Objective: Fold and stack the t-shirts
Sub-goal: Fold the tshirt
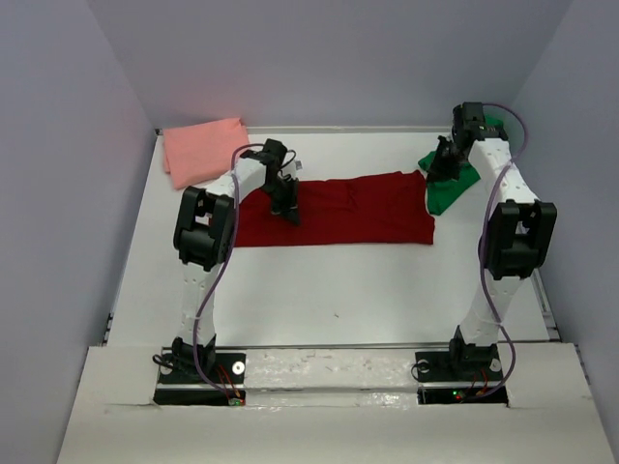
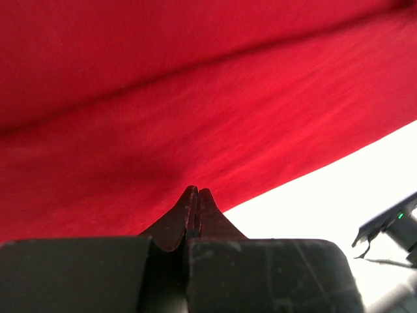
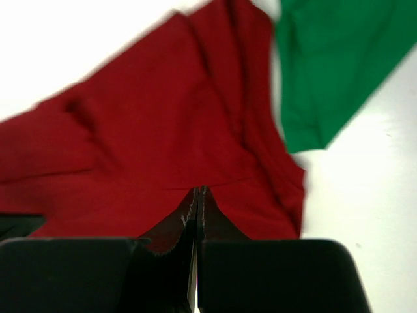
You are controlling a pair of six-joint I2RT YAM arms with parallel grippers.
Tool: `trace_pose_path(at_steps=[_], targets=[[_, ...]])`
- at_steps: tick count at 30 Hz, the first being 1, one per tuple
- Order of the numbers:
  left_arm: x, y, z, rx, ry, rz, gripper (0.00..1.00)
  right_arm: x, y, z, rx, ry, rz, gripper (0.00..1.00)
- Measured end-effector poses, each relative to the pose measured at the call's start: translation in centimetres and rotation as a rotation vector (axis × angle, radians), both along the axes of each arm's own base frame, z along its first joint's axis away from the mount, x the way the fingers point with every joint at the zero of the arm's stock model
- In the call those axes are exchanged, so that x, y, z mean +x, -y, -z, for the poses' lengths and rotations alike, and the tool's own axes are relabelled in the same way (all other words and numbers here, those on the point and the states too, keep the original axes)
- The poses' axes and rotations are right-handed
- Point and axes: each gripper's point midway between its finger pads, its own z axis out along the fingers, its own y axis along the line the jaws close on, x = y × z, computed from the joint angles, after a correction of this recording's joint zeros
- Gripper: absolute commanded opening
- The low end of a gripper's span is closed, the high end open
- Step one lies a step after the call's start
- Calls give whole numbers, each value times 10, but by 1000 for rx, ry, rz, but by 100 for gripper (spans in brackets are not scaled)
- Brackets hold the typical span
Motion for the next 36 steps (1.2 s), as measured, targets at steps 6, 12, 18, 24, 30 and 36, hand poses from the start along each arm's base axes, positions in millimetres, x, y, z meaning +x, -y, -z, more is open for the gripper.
trace_pose_path(at_steps=[6,12,18,24,30,36], targets=[[50,10,-66,-52,188,-58,1,13,-34,-50,185,137,-62,0],[64,-17,-143,-59,390,-148,13,-13,-56,-13,326,39,-68,0],[74,-83,-145,12,419,-286,0,-43,-65,26,375,-85,-52,0],[61,-128,-54,175,233,-323,0,-45,-67,32,376,-89,-56,0],[51,-132,-22,230,165,-301,0,-48,-67,44,373,-111,-58,0],[54,-135,-14,254,159,-299,0,-56,-68,58,364,-144,-66,0]])
